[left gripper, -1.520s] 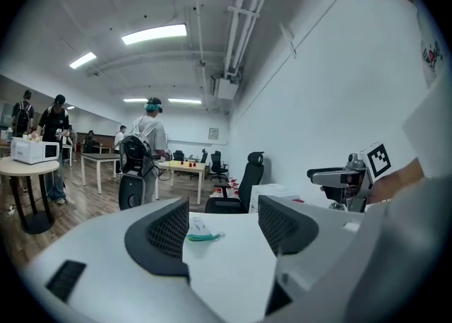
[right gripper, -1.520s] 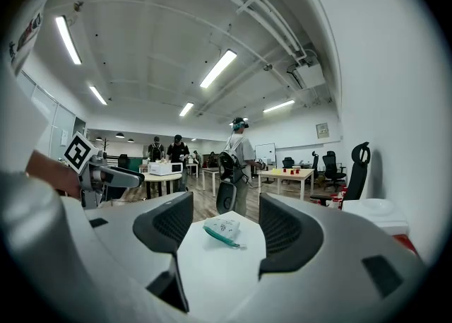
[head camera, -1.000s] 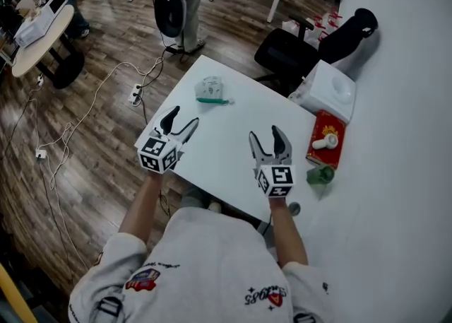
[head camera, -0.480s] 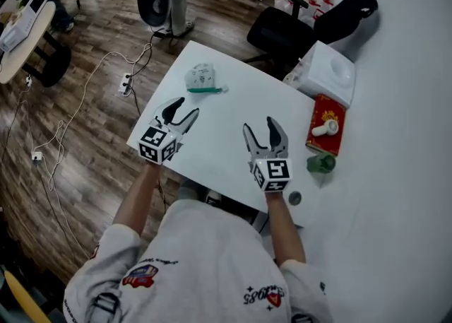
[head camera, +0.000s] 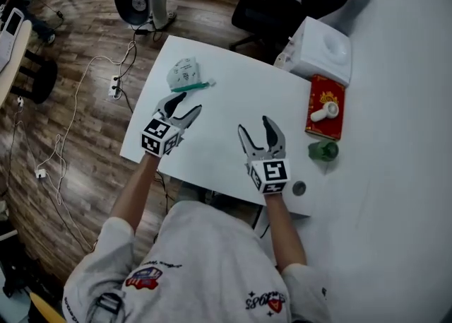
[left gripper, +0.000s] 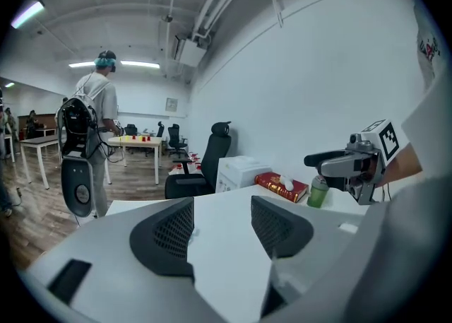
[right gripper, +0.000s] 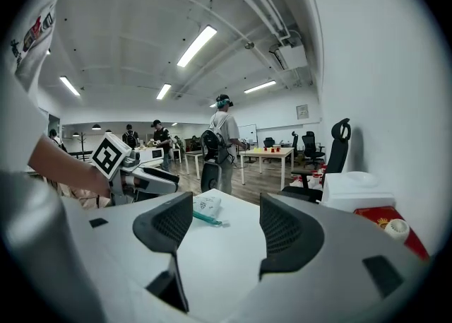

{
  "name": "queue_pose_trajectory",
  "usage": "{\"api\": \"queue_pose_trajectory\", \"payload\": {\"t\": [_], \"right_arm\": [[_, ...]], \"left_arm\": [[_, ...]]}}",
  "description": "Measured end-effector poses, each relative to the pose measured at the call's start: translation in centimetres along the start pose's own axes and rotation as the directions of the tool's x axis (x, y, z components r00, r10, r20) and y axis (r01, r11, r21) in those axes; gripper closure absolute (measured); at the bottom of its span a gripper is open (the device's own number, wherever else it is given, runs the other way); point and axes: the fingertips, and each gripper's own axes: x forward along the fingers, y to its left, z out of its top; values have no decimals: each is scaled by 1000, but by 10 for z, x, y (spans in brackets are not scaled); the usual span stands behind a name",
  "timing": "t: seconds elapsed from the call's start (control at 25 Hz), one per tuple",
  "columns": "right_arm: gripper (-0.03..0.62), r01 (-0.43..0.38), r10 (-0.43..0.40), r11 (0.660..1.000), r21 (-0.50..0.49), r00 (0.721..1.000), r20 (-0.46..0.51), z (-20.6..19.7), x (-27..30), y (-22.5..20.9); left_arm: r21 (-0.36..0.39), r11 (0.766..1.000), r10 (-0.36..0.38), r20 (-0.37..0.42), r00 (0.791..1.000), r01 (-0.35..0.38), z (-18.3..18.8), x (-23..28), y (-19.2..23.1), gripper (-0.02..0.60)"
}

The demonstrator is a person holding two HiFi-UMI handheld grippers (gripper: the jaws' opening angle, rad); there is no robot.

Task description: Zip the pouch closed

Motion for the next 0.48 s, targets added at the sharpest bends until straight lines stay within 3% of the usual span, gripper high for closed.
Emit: {"api": "queue_pose_trajectory", "payload": {"t": [0.28, 0.48], "right_arm": [[312, 42, -40, 997, 63, 999, -35, -28, 1, -16], [310, 70, -65, 993, 92, 996, -56, -38, 5, -29]], "left_arm": [[8, 999, -35, -104, 994, 36, -26, 48, 14, 336], [-49, 999, -32, -170, 985, 23, -44, 87, 35, 336]]}}
